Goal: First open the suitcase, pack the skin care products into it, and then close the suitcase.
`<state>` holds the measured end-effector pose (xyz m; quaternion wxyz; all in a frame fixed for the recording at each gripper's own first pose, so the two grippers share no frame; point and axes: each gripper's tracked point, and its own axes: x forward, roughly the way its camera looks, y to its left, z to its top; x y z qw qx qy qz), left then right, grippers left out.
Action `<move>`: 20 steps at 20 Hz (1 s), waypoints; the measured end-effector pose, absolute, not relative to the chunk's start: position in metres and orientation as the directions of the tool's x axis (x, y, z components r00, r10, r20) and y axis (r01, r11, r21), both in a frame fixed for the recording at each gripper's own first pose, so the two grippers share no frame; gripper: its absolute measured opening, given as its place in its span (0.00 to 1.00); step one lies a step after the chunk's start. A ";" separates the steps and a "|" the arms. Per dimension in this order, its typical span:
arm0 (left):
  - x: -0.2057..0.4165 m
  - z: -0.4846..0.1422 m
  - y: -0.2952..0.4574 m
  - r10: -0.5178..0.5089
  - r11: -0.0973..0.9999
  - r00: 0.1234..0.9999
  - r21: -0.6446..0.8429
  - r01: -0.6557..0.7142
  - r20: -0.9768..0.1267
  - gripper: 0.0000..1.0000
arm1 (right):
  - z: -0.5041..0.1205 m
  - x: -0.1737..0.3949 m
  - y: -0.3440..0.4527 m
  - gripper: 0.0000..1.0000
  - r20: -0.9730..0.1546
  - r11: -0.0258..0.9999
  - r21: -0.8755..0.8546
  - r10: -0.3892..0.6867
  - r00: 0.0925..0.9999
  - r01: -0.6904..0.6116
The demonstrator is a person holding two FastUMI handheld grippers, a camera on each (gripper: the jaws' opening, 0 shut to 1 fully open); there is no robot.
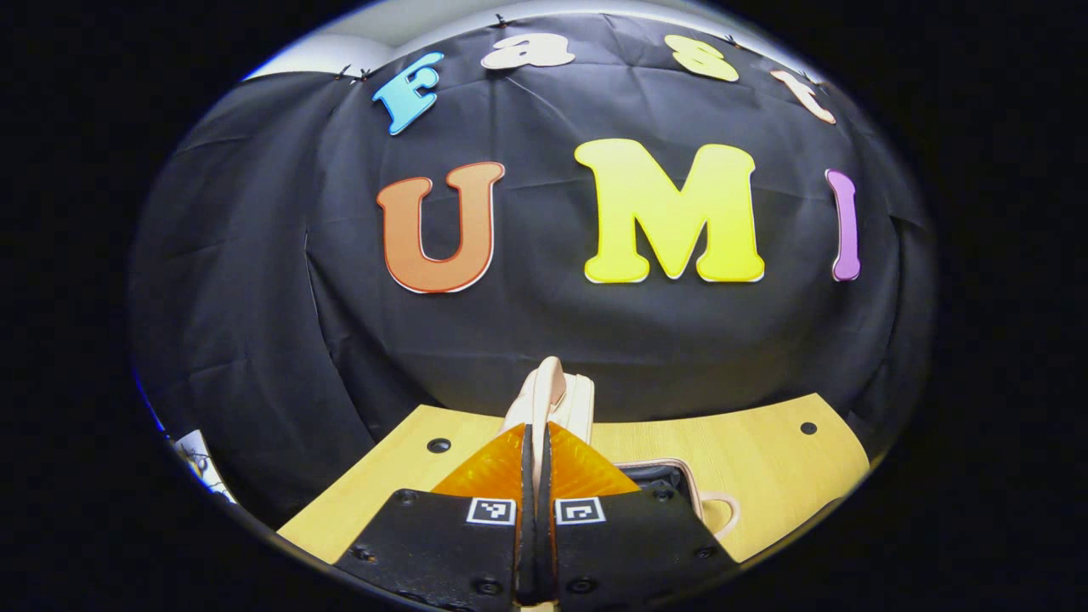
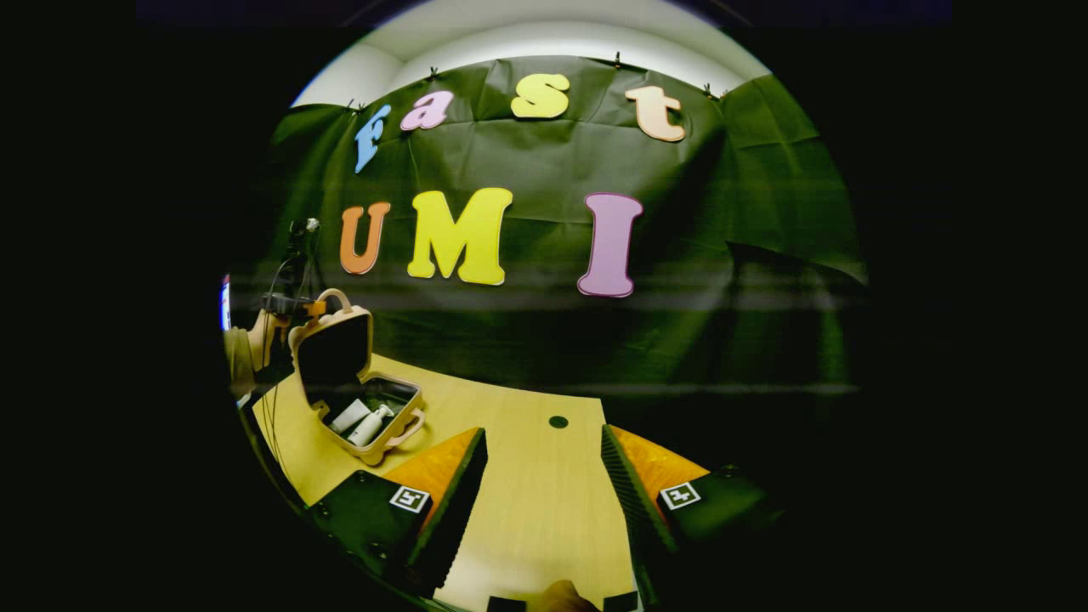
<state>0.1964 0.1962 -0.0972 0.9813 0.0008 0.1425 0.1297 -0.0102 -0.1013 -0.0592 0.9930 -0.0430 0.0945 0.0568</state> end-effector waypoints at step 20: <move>0.199 -0.274 -0.013 0.160 0.972 0.817 0.234 -0.032 -0.554 0.04 | -0.139 0.017 -0.175 0.80 -0.353 0.999 -0.002 0.048 0.934 -0.052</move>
